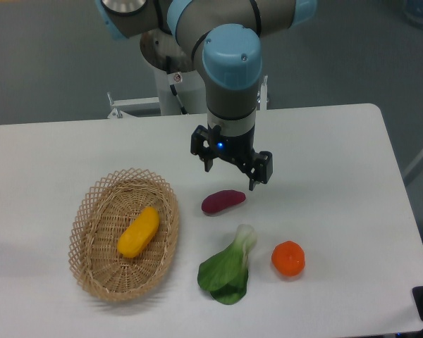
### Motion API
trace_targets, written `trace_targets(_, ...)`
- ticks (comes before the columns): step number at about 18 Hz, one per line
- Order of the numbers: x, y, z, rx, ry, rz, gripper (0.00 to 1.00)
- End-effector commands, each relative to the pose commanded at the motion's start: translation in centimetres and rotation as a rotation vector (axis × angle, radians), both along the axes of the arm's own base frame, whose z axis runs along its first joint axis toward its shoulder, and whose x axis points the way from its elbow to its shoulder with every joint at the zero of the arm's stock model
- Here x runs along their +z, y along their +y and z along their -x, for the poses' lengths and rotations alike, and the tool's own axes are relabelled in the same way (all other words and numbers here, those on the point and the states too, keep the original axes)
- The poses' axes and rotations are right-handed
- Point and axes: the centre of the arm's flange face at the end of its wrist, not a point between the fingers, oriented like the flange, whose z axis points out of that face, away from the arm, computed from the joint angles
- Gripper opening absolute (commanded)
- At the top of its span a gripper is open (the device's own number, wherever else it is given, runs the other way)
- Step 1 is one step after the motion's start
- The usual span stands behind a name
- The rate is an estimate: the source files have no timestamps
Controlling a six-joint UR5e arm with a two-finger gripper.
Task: Pick up the mango from the basket
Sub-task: 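Move the open gripper from above the sweet potato toward the basket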
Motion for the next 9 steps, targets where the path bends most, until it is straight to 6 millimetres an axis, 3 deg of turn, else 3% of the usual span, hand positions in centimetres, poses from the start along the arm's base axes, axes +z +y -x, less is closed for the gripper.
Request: trace_targets(9,0.15,0.62,-0.06,-0.005,0.007,-0.04,1.0)
